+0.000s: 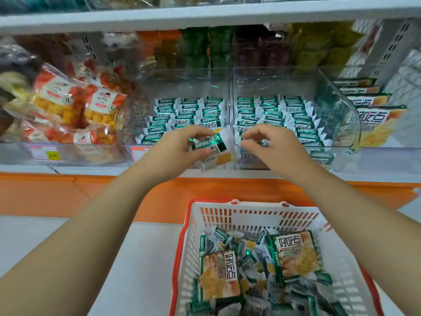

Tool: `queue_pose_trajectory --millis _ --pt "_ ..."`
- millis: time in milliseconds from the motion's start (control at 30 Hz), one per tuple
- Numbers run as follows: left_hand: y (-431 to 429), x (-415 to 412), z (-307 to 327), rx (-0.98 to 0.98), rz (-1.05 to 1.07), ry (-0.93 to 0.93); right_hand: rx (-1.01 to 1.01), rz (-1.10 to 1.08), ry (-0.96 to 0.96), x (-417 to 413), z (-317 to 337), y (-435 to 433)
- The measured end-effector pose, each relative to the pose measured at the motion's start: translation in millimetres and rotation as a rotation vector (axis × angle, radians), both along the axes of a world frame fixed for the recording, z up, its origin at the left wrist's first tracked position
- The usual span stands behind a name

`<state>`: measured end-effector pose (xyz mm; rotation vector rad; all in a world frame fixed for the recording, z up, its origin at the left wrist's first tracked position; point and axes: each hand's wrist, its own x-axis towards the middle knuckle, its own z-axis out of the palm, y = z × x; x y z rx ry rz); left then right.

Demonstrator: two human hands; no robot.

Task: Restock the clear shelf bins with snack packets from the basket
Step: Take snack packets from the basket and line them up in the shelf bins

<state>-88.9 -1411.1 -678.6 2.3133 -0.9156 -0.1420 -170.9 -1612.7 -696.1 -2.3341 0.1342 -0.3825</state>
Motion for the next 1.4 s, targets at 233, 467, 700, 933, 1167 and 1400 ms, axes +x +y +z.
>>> queue_pose_trajectory --millis 233,467,700,933,1167,1400 --pt "-23 73 11 -0.004 0.187 -0.121 -0.285 -0.045 0.092 4 -26 -27" --pt "-73 118 -24 0.125 0.084 -0.004 -0.374 -0.053 0.057 8 -30 -29" --pt "-85 138 -53 0.228 0.089 -0.038 -0.422 -0.053 -0.014 12 -37 -31" --pt "-90 134 -53 0.449 0.118 -0.203 -0.42 -0.051 -0.027 12 -39 -31" --pt "-73 97 -41 0.183 0.166 -0.21 -0.471 -0.081 -0.073 4 -52 -27" --pt "-32 -7 -81 -0.425 0.191 -0.376 -0.355 -0.147 -0.382 -36 -115 6"
